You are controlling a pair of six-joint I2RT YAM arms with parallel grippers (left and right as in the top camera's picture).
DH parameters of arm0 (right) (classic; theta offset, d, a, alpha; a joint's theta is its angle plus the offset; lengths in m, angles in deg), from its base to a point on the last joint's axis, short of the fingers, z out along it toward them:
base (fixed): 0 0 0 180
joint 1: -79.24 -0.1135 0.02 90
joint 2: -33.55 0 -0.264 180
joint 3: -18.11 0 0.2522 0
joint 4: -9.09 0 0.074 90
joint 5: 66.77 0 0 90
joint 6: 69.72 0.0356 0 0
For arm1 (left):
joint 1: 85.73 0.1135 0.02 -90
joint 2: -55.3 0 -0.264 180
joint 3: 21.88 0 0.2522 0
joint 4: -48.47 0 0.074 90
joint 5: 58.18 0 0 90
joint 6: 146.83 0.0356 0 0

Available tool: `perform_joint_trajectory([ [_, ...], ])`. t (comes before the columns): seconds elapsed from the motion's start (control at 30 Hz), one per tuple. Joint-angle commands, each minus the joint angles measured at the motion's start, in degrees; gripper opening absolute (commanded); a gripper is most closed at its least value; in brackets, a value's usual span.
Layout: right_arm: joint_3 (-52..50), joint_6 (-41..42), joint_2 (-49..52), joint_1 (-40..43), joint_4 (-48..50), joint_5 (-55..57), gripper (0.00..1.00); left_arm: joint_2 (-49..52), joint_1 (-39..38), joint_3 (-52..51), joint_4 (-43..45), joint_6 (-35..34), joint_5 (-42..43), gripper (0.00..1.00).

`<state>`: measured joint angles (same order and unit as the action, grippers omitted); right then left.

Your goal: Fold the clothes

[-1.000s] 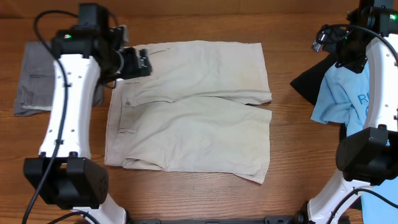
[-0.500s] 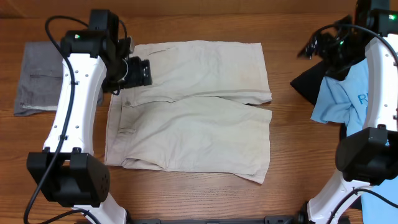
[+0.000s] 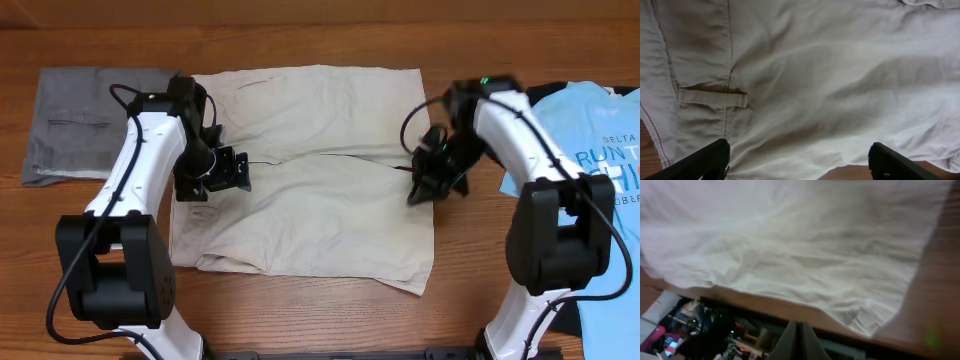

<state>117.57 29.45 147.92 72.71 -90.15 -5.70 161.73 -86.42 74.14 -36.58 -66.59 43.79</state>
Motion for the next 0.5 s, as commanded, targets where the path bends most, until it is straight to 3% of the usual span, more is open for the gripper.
perform_joint_trajectory([
  [0.0, -8.5, -0.2, -3.1, -0.1, 3.1, -4.7, 0.04, 0.1, 0.8, -0.4, -0.7, 1.6, 1.0, 0.89],
  [0.13, -18.3, -0.2, -5.6, -0.1, 8.5, -5.1, 0.04, 0.1, 0.7, -1.7, -2.3, 1.6, 0.9, 0.83],
  [0.23, -22.1, -0.1, -6.1, 0.0, 12.0, -4.5, 0.04, 0.1, 0.7, -4.9, -1.3, 0.3, -0.9, 0.84],
  [0.37, -26.1, 7.0, -6.1, -0.1, 17.6, 3.3, 0.04, 0.1, 0.8, -11.7, 2.9, -2.1, -1.4, 0.81],
  [0.47, -30.1, 9.4, -6.1, -0.1, 21.2, 2.9, 0.04, 0.1, 0.8, -16.1, 5.5, -2.1, -1.4, 0.77],
])
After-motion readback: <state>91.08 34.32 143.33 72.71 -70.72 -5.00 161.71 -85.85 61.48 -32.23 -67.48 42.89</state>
